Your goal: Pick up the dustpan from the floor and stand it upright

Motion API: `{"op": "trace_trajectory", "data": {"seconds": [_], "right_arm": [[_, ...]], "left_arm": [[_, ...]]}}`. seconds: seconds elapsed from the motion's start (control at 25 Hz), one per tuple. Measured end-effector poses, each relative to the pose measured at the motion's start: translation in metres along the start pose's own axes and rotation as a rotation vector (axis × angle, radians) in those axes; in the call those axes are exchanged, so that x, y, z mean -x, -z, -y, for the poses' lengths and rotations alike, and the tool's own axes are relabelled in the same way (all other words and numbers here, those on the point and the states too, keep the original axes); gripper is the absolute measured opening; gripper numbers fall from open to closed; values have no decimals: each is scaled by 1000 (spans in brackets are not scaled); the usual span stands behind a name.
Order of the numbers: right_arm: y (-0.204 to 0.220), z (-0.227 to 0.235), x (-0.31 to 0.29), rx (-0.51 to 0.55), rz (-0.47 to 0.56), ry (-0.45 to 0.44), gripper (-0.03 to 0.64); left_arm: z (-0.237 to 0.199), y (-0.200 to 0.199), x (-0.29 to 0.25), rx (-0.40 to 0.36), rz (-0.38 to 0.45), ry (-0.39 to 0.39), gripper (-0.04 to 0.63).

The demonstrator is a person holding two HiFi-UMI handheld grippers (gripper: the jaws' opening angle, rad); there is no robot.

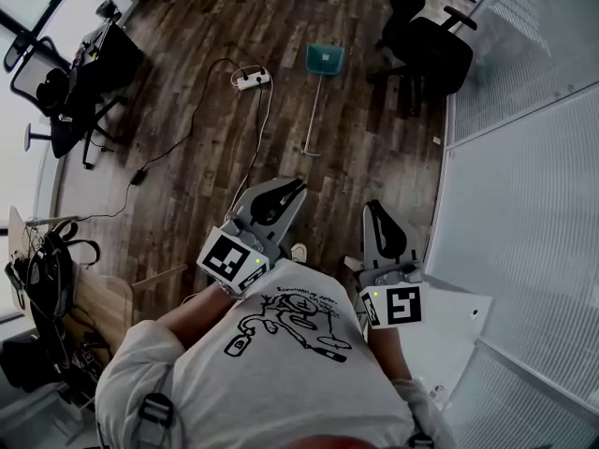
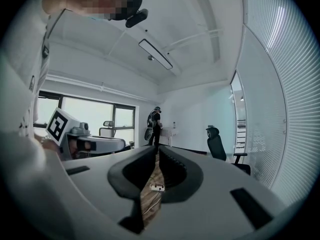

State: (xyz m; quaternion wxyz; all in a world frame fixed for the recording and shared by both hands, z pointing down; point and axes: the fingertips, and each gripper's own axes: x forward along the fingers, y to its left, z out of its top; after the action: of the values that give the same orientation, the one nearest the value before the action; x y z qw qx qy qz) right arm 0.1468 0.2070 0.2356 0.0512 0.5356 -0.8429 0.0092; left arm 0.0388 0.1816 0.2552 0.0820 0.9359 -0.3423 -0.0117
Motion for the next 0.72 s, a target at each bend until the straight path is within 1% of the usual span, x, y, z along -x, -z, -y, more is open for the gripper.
{"op": "trace_trajectory", "data": {"seconds": [0.28,0.48,0.72], "right_arm": [[-4,-1,-57,13,-9,-33,20],[-13,3,-118,21,-15,-44,20],[-26,9,-195,34,-19,-51,20]], "left_arm": [[-50,-8,-18,11,10,-9,26],[-106,-13,-34,27,-4,-21,26],[-175,-30,-62,23,-3,-7,26]]}}
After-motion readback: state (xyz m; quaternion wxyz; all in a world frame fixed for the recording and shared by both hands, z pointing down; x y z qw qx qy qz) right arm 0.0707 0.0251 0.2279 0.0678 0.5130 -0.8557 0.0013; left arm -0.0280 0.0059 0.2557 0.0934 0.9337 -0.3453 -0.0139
